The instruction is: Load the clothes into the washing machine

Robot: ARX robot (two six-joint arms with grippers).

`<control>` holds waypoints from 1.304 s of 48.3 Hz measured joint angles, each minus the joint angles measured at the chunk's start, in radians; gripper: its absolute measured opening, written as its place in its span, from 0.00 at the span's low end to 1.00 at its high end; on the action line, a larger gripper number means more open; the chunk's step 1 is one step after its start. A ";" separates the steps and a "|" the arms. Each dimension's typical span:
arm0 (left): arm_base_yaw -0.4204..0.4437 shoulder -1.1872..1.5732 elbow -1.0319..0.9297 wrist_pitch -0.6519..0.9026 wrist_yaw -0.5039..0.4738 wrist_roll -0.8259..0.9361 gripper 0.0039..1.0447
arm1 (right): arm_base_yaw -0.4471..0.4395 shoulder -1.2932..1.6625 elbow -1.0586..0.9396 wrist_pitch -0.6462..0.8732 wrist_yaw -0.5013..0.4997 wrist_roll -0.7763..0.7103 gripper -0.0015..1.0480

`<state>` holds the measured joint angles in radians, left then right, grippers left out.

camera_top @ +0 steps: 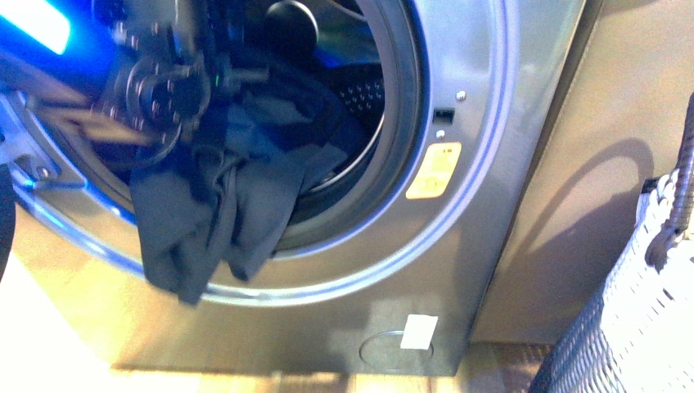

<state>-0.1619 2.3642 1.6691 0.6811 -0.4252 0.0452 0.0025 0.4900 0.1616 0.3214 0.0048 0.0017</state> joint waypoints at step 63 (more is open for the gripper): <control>0.095 0.355 0.512 -0.266 0.203 -0.027 0.31 | 0.000 -0.450 -0.157 -0.310 -0.003 -0.001 0.02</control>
<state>-0.0666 2.7190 2.1807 0.4152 -0.2222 0.0177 0.0021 0.0399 0.0048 0.0113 0.0013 0.0010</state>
